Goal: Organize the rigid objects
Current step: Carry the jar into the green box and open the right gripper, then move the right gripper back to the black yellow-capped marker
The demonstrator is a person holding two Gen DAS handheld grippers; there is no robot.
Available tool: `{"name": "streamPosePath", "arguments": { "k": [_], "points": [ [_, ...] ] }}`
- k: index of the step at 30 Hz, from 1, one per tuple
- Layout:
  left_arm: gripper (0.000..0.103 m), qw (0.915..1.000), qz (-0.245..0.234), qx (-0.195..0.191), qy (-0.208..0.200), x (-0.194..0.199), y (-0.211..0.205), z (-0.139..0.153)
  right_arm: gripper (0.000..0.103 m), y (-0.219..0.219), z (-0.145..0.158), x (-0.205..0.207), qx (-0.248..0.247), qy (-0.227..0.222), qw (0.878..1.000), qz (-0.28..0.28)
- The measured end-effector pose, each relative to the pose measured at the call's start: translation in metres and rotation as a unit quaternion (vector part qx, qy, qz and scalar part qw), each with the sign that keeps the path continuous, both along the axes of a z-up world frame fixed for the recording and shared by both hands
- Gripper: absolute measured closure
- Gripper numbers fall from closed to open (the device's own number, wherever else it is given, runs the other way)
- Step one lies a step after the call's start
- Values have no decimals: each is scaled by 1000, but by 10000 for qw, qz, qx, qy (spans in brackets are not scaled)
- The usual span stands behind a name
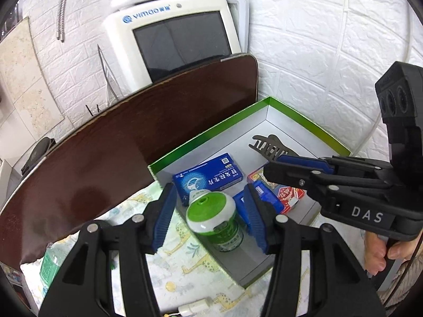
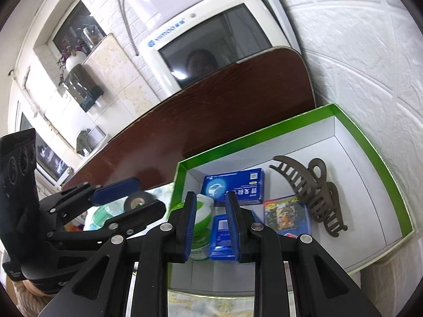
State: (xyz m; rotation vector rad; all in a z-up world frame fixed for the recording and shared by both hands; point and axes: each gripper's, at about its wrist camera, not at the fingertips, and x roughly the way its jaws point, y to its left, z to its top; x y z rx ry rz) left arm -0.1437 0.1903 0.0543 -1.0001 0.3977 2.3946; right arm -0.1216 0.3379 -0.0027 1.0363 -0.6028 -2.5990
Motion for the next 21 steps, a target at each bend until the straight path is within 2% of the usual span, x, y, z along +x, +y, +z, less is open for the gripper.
{"name": "streamPosePath", "arguments": {
  "k": [8,12,18,21],
  "points": [
    [50,9991,379,103,167,14,-43,12,78,-31,13,8,154,82,9996,230],
    [49,9967,753,27,300,16,-77,15,78,-53,19,12,276,108,9987,426],
    [39,9871,1559,-38,354,16,-146,9,78,-86,20,14,388,73,9967,715],
    [39,9827,1835,-2,265,18,-177,1,78,-109,17,12,454,3,9947,924]
  ]
}}
